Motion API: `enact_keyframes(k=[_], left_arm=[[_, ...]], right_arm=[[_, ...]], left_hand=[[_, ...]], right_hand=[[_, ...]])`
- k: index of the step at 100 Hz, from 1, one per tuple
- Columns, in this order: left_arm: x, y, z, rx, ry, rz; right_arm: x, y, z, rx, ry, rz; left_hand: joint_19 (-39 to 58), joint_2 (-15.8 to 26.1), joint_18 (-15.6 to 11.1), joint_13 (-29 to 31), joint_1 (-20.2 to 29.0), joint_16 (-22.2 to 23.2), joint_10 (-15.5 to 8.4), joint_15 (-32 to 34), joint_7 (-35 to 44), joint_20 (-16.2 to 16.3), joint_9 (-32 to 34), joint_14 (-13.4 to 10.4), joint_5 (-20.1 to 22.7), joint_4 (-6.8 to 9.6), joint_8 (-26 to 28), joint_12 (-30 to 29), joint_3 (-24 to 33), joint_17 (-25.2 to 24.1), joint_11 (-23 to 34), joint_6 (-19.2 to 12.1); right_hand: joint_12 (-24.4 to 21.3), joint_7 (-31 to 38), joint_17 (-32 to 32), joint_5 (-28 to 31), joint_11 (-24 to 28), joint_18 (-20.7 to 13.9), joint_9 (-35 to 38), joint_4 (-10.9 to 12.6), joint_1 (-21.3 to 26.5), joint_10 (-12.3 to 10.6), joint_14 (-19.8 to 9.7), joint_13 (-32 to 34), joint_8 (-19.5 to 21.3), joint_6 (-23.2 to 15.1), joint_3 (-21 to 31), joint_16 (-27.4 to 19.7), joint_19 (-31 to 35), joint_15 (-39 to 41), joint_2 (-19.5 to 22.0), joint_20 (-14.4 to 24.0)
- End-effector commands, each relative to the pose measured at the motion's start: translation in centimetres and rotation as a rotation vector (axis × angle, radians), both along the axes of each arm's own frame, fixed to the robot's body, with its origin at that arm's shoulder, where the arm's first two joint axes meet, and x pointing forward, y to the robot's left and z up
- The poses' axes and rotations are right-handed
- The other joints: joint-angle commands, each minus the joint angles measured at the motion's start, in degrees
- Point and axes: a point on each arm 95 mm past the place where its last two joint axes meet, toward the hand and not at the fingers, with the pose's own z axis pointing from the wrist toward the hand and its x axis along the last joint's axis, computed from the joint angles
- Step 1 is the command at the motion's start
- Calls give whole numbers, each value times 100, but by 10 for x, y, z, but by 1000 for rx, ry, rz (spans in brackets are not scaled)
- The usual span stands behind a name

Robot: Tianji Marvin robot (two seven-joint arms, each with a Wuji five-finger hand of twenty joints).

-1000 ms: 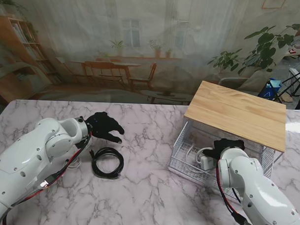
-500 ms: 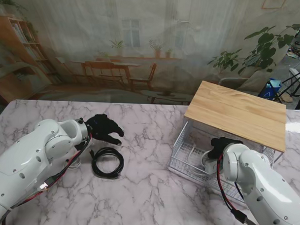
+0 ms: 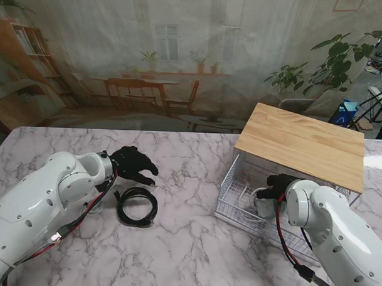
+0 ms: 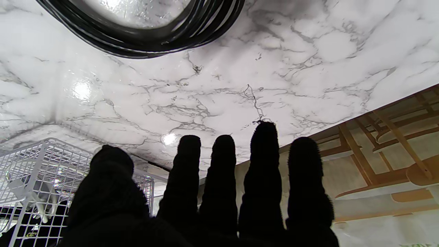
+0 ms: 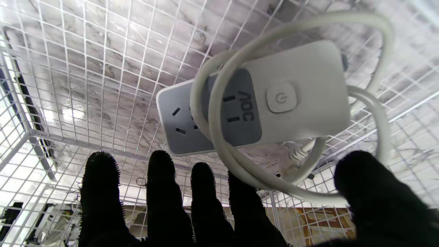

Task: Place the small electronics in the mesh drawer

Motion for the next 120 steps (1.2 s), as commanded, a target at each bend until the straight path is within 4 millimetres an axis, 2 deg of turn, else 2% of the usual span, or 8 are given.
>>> enact_keyframes(k=[1, 33, 37, 46, 64, 78, 95, 120], left_arm=[[0, 0, 0, 8, 7, 5], [0, 1, -2, -7, 1, 13], [0, 1, -3, -9, 2, 15], [-1, 2, -5, -15, 4, 19], [-4, 7, -10, -23, 19, 37], [-8, 13, -16, -24, 48, 52], [-10, 20, -25, -5, 63, 59], [-9, 21, -34, 2, 63, 67]], right_arm=[[-4, 1, 1, -17, -23, 21], [-15, 5, 12, -2, -111, 65], [-18, 6, 14, 8, -121, 70], [-23, 8, 19, 25, -149, 88], [-35, 13, 32, 58, -207, 124], [-46, 16, 39, 81, -248, 152], [-58, 18, 44, 115, -291, 172], [-69, 19, 49, 145, -331, 189]], left_hand=[[-4, 238, 95, -5, 123, -32, -41, -73, -48, 53, 6, -2, -131, 119, -63, 55, 86, -83, 32, 34], [-328, 247, 33, -177, 113, -145, -23, -239, -52, -129, -202, -26, -151, 117, -63, 12, 83, -182, -42, 44], [-429, 257, -5, -240, 110, -221, 162, -325, -63, -197, -329, -31, -169, 117, -67, -62, 84, -202, -148, 32], [-616, 253, -169, -421, 114, -444, 182, -511, -115, -348, -667, -29, -246, 117, -87, -335, 84, -221, -412, 37], [-912, 205, -578, -853, 74, -806, 442, -716, -466, -629, -1631, -12, -762, 114, -226, -843, 77, -292, -813, 176], [-1122, -186, -802, -1181, -140, -1020, 592, -769, -1025, -854, -2564, -70, -1547, 112, -485, -1252, 80, -383, -1062, 393], [-1219, -699, -937, -1324, -185, -1089, 692, -766, -1414, -963, -3018, -120, -2132, 122, -728, -1427, 121, -403, -1120, 466], [-1170, -967, -1010, -1308, 140, -1080, 631, -669, -1437, -970, -2976, -165, -2145, 151, -834, -1401, 206, -365, -1006, 478]], right_hand=[[90, -126, -128, -111, -104, 7, -164, -303, -268, -101, -56, -135, -108, -81, -263, -92, 27, -434, 257, -1], [171, -38, 62, -54, -6, -174, -142, -377, -41, -138, -194, -11, -132, -91, -282, 8, 193, -305, 183, 224], [175, -23, 76, -38, 5, -191, -132, -373, 2, -136, -211, 9, -134, -89, -279, 19, 205, -286, 184, 242], [179, 18, 94, 4, 28, -340, -88, -366, 105, -148, -285, 37, -151, -76, -309, 53, 224, -237, 183, 301], [174, 74, 169, 116, 58, -467, 11, -348, 258, -137, -326, 99, -185, -58, -334, 97, 276, -167, 165, 396], [161, 95, 170, 168, 58, -480, 73, -343, 290, -143, -328, 110, -211, -62, -362, 103, 266, -155, 158, 432], [146, 119, 164, 227, 51, -471, 141, -341, 325, -138, -322, 112, -241, -72, -386, 96, 221, -163, 151, 451], [133, 161, 133, 306, 39, -464, 214, -345, 365, -137, -326, 134, -278, -109, -414, 85, 149, -174, 143, 457]])
